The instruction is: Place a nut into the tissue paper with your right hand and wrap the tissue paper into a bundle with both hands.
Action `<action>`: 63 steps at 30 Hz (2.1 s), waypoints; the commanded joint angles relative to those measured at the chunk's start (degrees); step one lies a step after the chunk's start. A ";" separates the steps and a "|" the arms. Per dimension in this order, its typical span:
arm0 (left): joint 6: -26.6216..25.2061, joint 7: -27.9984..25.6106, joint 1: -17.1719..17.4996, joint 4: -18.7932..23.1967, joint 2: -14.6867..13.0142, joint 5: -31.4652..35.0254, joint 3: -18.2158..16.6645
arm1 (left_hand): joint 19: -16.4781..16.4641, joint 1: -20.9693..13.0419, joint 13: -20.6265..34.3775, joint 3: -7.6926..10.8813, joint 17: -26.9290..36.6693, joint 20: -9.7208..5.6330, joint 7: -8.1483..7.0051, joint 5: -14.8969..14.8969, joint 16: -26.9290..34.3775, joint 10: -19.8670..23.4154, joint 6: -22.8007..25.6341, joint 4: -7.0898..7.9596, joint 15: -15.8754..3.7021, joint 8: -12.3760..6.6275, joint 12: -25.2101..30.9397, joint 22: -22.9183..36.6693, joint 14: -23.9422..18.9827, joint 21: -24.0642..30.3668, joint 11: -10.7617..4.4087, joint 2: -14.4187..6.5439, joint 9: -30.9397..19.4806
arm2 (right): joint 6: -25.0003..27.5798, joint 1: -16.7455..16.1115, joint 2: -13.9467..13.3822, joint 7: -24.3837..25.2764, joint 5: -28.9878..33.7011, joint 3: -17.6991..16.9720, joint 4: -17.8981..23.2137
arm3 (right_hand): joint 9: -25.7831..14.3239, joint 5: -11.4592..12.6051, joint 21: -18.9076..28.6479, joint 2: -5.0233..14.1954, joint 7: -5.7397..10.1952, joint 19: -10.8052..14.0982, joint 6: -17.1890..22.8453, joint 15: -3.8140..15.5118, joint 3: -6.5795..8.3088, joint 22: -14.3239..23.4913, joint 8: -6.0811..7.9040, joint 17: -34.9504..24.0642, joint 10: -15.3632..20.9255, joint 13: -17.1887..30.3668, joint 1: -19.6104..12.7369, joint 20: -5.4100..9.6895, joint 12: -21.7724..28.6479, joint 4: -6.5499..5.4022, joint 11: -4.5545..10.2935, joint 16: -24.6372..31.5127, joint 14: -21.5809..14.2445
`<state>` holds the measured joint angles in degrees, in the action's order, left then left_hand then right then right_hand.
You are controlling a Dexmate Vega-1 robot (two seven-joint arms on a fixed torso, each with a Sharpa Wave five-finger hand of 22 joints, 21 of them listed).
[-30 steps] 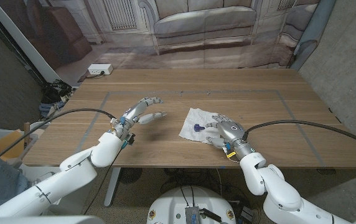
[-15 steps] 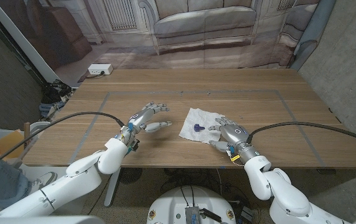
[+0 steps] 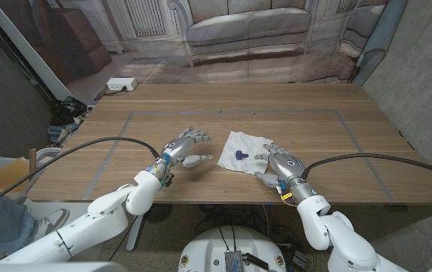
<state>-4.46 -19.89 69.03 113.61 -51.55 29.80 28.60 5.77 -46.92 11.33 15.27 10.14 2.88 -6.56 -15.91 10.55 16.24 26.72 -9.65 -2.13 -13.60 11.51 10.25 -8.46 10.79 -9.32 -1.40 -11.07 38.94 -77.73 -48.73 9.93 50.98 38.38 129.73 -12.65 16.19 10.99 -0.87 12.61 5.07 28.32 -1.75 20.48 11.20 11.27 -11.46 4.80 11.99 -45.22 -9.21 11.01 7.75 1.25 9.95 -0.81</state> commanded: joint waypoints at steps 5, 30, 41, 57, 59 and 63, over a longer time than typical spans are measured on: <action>-3.57 0.84 -0.90 2.21 -0.66 6.14 2.12 | 1.54 -2.05 0.35 0.79 0.14 -0.97 -0.39 -0.33 -0.17 -0.31 0.41 -0.41 -4.49 -0.24 0.05 0.32 1.04 0.10 -0.11 0.31 -0.16 | 0.94 0.91 0.26 -1.27 -1.34 1.10 -1.22 | -0.30 0.64 0.02 -0.39 -0.05 -0.51 0.02 -0.11 0.21 -0.02 0.40 0.00 -0.58 0.09 -0.67 -0.38 0.21 0.50 0.03 0.28 0.77; -10.39 2.56 -0.35 6.47 -1.80 19.93 4.82 | 3.77 -5.66 0.39 1.63 0.11 -1.64 -1.68 -0.21 -0.27 -2.71 0.65 -0.05 -4.60 0.15 -0.21 0.33 3.34 0.07 -0.62 1.14 -0.20 | 0.69 0.76 0.81 3.72 -0.05 2.36 -2.40 | -0.35 1.54 0.35 -0.44 -0.03 -0.67 0.10 0.00 0.42 -0.06 0.64 0.06 -2.22 0.04 -1.69 -0.49 0.30 0.80 0.07 0.53 1.77; -11.10 4.07 -0.38 5.87 -1.08 21.72 5.92 | 3.71 -6.23 0.40 1.74 0.13 -1.27 -1.71 -0.17 0.00 -2.17 1.44 0.13 -4.73 -0.02 0.14 0.34 2.99 0.28 -0.89 1.35 -0.21 | 0.25 0.03 0.73 5.58 0.59 2.53 -3.22 | -0.41 1.96 0.66 -0.44 -0.01 -0.12 0.13 0.42 0.52 -0.07 0.77 0.05 -1.79 0.02 -2.18 -0.32 0.72 0.90 0.20 0.94 1.08; -10.09 2.50 -1.81 2.25 1.00 21.70 7.74 | 3.58 -6.87 0.42 1.83 0.19 -1.34 -1.61 -0.05 0.49 -0.34 3.53 0.55 -5.10 -0.55 0.87 0.35 1.78 0.59 -1.29 1.70 -0.21 | -0.60 0.49 0.92 5.84 -0.41 2.23 -4.12 | -0.50 2.40 0.77 -0.38 0.00 -0.02 0.46 0.56 0.59 -0.08 1.03 0.02 -1.48 0.01 -2.58 -0.15 1.06 0.89 0.33 1.16 0.67; -9.80 2.38 -2.08 1.93 1.12 21.71 8.01 | 3.57 -6.92 0.42 1.84 0.19 -1.31 -1.67 -0.04 0.52 -0.40 3.66 0.57 -5.12 -0.58 0.84 0.35 1.67 0.61 -1.38 1.73 -0.21 | -0.47 0.60 1.01 5.70 -0.53 2.20 -4.20 | -0.51 2.44 0.79 -0.36 0.00 0.01 0.52 0.59 0.59 -0.08 1.07 0.02 -1.50 0.01 -2.60 -0.12 1.07 0.87 0.39 1.18 0.63; -9.22 1.98 -2.61 1.15 1.45 21.74 8.53 | 3.56 -7.06 0.42 1.87 0.19 -1.28 -1.71 -0.03 0.58 -0.19 3.99 0.61 -5.18 -0.65 0.90 0.35 1.46 0.64 -1.48 1.77 -0.21 | -0.45 0.74 1.15 5.91 -0.63 2.22 -4.43 | -0.53 2.51 0.80 -0.33 0.00 0.01 0.66 0.59 0.60 -0.08 1.15 0.01 -1.40 0.01 -2.63 -0.11 1.15 0.84 0.54 1.21 0.59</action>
<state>-14.71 -17.41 67.61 116.68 -50.99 51.31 35.79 9.45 -53.39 11.60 16.87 10.17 1.45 -8.19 -15.92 10.87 15.33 30.01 -9.32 -2.09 -13.99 11.91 10.56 -6.50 11.06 -10.83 0.29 -11.06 38.63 -77.33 -47.85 15.59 50.91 40.72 125.85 -12.92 18.45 11.26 -1.47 12.60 4.99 28.34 -1.00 20.96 10.92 12.10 -11.47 2.99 12.00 -47.18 -9.30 11.90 8.55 1.48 10.82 0.08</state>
